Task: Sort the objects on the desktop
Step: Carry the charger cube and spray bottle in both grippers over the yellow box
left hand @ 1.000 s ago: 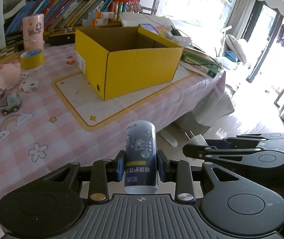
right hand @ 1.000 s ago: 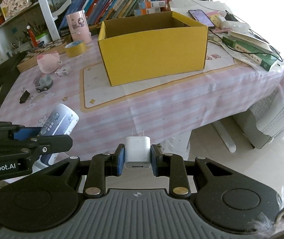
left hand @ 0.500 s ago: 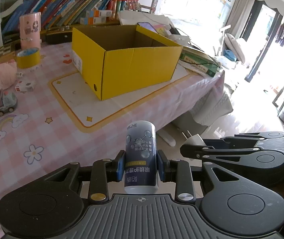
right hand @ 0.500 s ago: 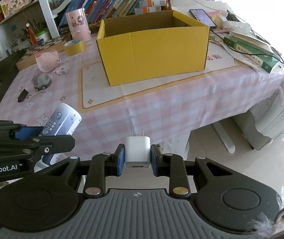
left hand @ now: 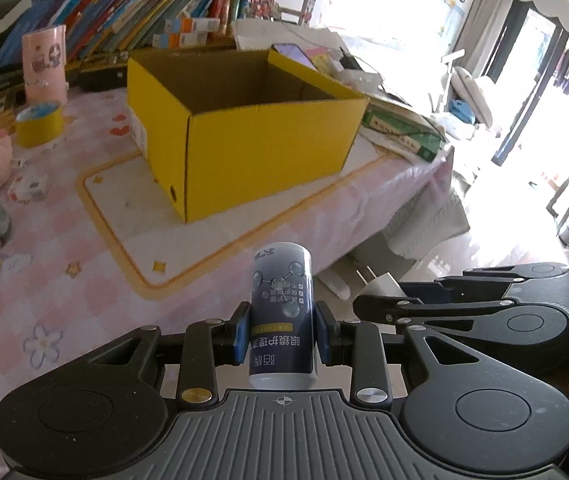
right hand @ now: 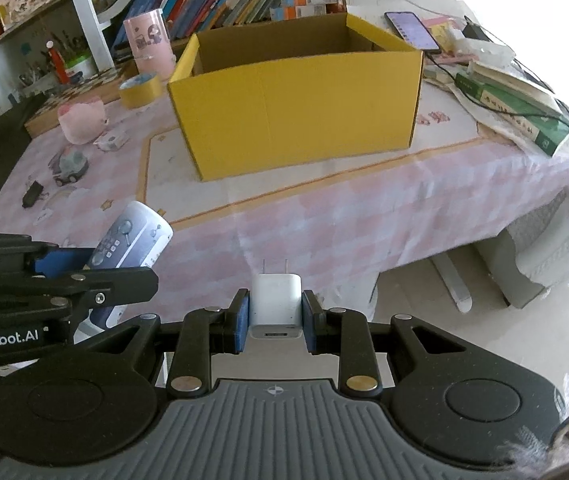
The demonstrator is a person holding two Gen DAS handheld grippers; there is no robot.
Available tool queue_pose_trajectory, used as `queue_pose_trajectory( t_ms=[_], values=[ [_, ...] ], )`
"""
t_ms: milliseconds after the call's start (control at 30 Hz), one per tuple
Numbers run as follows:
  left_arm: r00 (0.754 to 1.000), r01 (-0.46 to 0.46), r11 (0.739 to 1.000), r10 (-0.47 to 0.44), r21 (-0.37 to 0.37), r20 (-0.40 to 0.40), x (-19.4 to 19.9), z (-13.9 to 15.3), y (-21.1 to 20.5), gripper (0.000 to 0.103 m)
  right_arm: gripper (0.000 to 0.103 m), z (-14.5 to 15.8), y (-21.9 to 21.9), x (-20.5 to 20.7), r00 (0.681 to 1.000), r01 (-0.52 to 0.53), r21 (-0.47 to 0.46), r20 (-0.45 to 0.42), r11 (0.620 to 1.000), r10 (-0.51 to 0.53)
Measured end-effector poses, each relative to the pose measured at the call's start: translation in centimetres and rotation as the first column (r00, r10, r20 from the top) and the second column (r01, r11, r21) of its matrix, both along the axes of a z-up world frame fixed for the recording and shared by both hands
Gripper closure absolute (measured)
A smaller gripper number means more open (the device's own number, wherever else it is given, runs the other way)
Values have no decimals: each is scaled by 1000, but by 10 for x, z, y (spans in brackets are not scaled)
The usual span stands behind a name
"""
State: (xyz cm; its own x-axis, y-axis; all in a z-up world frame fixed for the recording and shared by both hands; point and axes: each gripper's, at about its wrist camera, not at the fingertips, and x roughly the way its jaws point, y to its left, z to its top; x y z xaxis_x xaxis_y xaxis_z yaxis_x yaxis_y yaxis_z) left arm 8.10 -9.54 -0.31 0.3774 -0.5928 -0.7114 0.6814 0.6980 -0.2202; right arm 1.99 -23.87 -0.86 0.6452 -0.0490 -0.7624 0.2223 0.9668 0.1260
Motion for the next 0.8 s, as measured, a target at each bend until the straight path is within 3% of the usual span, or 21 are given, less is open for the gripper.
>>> queue_pose_trajectory(
  t_ms=[267, 600, 800],
  values=[
    [997, -25, 998, 29, -50, 78, 18, 23, -33, 72, 79, 21, -40, 24, 994, -14, -54, 107, 998, 19],
    [979, -119, 981, 141, -154, 145, 63, 64, -71, 72, 79, 69, -96, 80, 958, -119, -148, 243, 982, 153],
    [964, -167, 973, 195, -157, 180, 94, 75, -95, 72, 79, 80, -122, 120, 935, -187, -179, 269, 966, 231]
  ],
)
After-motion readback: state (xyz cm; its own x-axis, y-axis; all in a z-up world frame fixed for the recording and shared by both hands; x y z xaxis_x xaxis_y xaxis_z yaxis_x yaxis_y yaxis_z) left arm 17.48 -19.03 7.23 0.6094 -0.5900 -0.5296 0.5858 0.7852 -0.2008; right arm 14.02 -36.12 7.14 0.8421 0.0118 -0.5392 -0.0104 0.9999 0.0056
